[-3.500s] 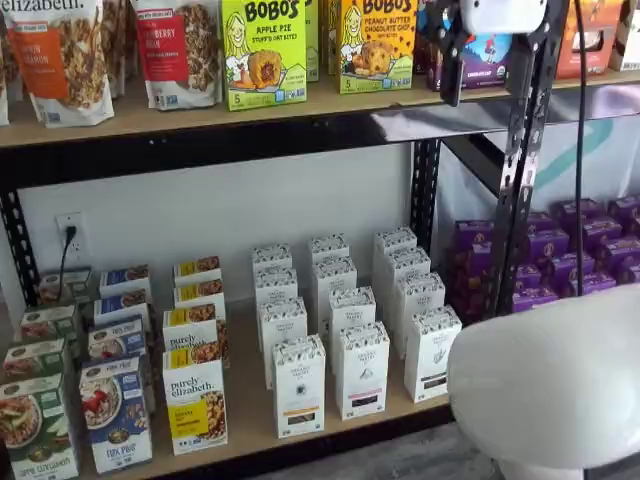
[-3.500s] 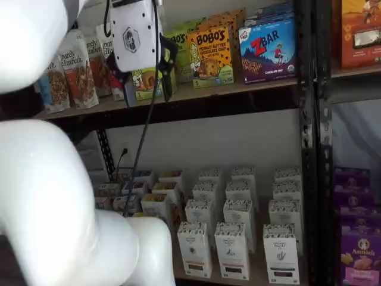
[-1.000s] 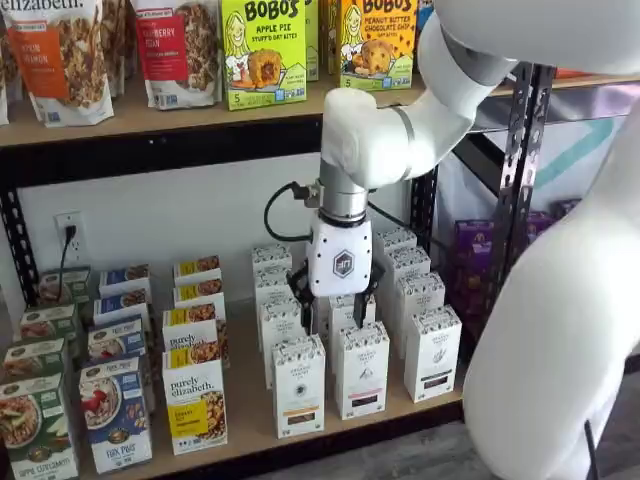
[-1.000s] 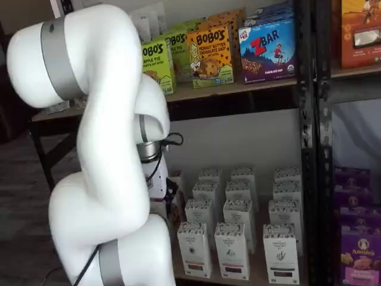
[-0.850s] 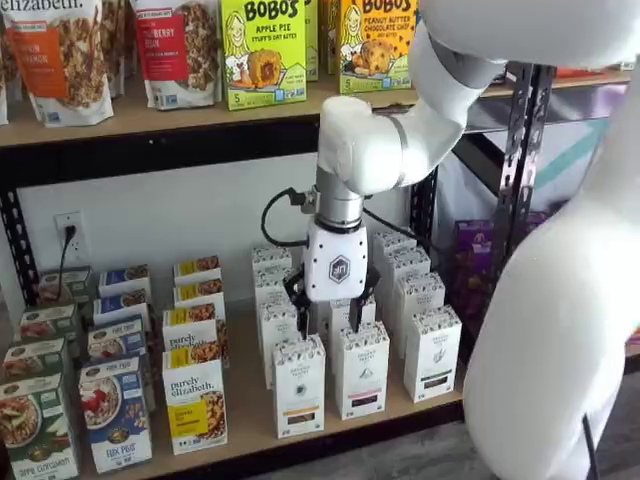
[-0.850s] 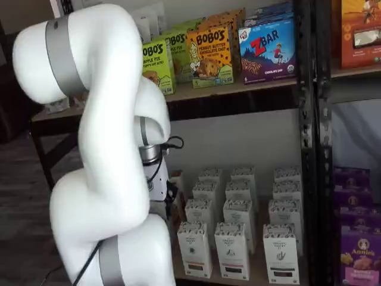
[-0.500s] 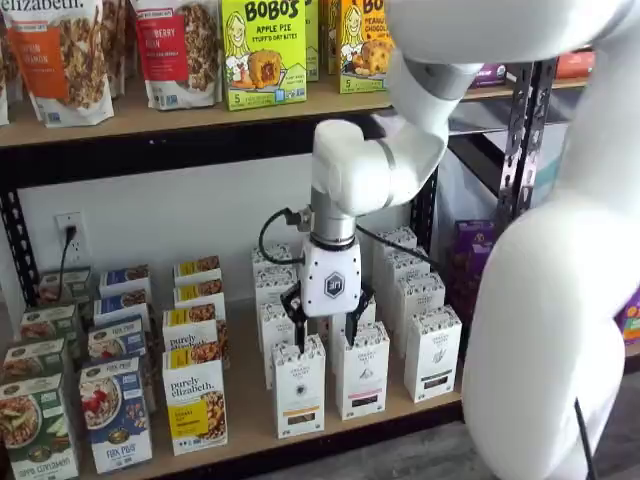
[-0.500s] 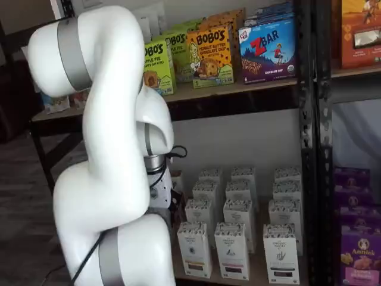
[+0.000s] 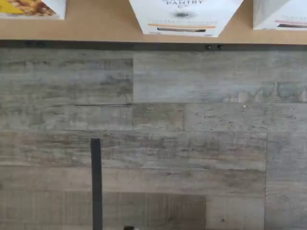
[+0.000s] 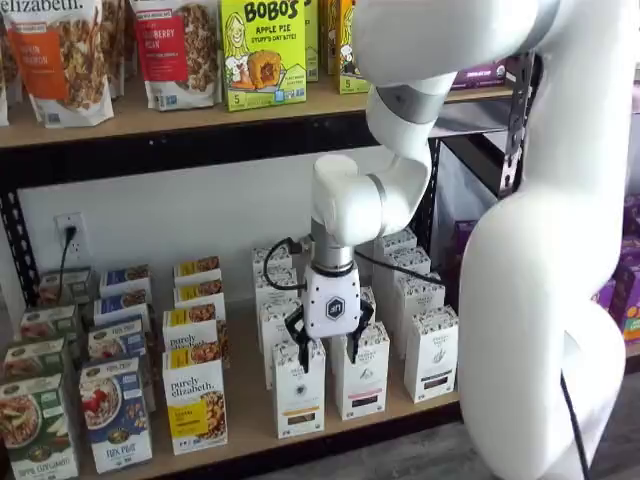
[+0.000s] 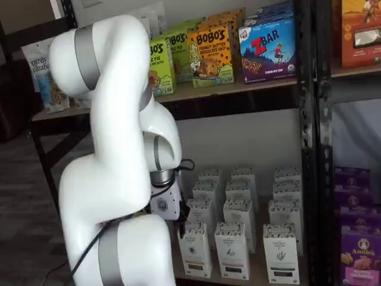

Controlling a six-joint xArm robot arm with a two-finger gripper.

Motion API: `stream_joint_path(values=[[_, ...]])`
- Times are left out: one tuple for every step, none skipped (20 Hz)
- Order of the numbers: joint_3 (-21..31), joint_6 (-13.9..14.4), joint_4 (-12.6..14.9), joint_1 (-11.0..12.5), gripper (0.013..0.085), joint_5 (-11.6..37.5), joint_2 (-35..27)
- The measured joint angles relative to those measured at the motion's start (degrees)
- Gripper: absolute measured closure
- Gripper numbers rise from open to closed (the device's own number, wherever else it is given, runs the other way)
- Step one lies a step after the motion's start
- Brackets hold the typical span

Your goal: Pick up the white box with a yellow strip in the middle, on the bottom shelf, the fourth box from the left

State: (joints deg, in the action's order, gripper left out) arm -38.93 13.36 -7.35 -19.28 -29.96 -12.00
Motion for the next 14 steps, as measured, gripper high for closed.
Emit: stream_joint_path(values=[[-0.6,-0.3,0.0,0.2,0.013,0.8,-1.4],[-1.3,-0.5,0.1,0.4,0.013,1.6,-2.9],[-1.4,-0.5,0.2,0.5,0.013,1.9,-3.3],[-1.7,-0.7,0.2,0.6,0.013,2.6,-4.0],[-2.3,-0.8,0.4,0.8,0.013,3.1,-5.0],[-3.0,-1.1,0.3,1.1,0.013,3.6,-6.3],[-3.7,-1.6,0.1,1.3,0.013,4.0,-7.4],[-4.3,-1.7,0.1,1.5,0.013,4.4,-8.2],[-5.0,-2.1,0.1,1.8,0.013,4.7,-9.3],[-6.0,-2.4,0.1,2.1,0.013,5.1,-10.6],[-6.9,-3.0,-0.3,2.4,0.013,5.6,-11.7],[-7.7,-3.4,-0.3,2.7,0.013,6.0,-12.8],[-8.4,-3.7,-0.4,2.9,0.013,6.3,-13.6],[-9.1,-3.9,-0.3,3.1,0.013,6.5,-14.3]])
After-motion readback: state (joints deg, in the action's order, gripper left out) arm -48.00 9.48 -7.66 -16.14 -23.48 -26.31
